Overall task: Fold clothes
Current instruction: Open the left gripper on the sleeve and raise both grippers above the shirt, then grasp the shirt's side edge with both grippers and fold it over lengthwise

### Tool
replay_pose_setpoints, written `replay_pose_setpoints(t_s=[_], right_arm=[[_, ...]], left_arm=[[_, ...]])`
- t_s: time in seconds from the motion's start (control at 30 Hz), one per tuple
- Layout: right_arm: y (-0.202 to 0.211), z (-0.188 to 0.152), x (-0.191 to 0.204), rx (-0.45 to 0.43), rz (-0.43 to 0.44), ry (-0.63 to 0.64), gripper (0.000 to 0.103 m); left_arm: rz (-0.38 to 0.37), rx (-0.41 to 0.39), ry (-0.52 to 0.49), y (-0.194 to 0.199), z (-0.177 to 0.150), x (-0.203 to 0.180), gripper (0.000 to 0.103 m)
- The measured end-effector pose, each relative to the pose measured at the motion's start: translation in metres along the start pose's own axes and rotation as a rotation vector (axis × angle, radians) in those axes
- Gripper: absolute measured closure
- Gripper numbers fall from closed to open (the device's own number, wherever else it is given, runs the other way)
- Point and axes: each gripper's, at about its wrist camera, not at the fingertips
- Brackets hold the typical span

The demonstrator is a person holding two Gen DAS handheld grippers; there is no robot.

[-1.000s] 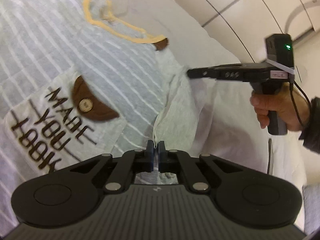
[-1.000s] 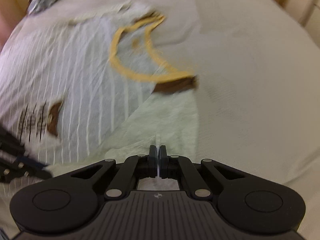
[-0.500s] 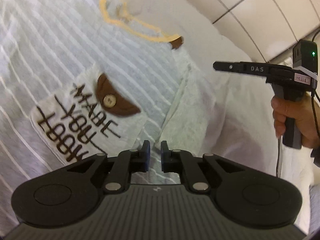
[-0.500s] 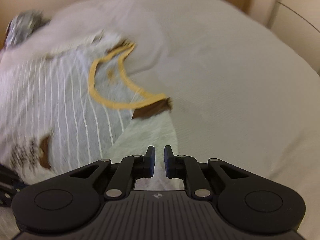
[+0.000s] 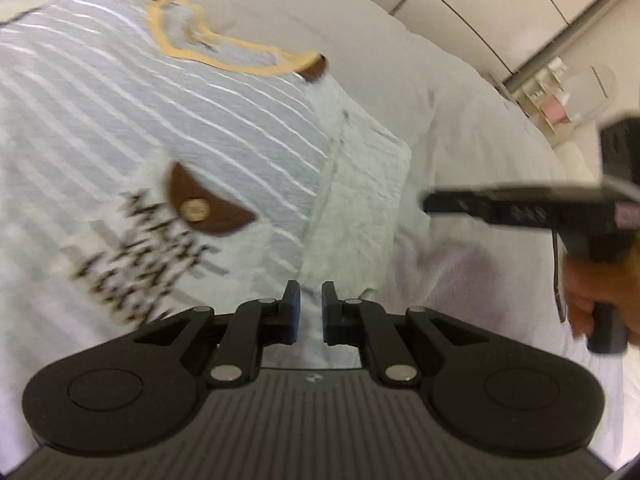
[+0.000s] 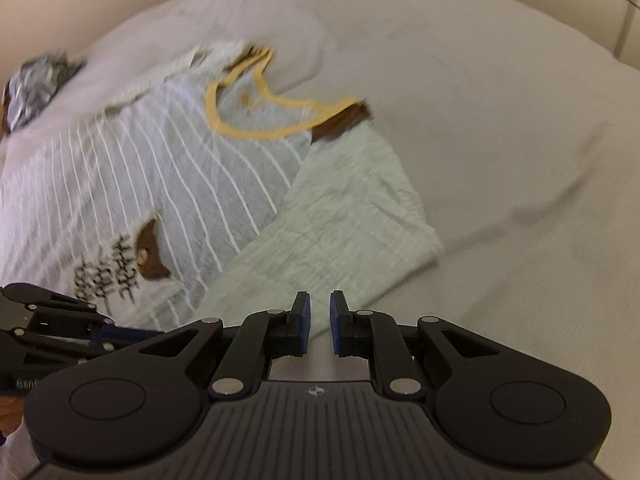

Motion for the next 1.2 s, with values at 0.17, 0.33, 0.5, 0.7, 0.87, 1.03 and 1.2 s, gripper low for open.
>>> replay_pose_setpoints(t_s=[0.17,0.33,0.5,0.7,0.87,1.03,1.2], right_arm=[[0.043,-0.035,0.02,-0.011,0.001,-0.11,0.08],[0.082,-0.075,0.064,-0.034,0.06,-0.192,0.062],[0.113,-0.106,0.118,-0.059,0.125,-0.18,0.055],[0.141,-0.126,0.184,-0.07,0.154,-0.091,0.05],[0.154,-0.145,0.236,-0.082,0.164,-0.018,0.045],[0.149,-0.16,0.285,-0.063,0.144,0.008,0.044],[0.134,-0.167,0.333,-0.054,0.07,-0.068,0.044]], left_arm=[[0.081,-0.025,-0.038,0.069,-0.021,0.002,0.088],[0.209,-0.053,-0.063,0.15,-0.054,0.013,0.073],[0.329,-0.091,-0.095,0.23,-0.095,0.024,0.047],[0.488,-0.068,-0.202,0.3,-0.15,0.048,0.032],[0.625,0.021,-0.363,0.334,-0.182,0.088,0.025],[0.716,0.102,-0.596,0.352,-0.194,0.147,0.025],[0.722,0.164,-0.916,0.339,-0.189,0.218,0.026]])
Point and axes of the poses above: each gripper's, at about its wrist camera, not at the fingertips, and y roughly against the way its jaws point, x to its left, z to its top, and after that the axes turned 12 degrees about x, right-handed
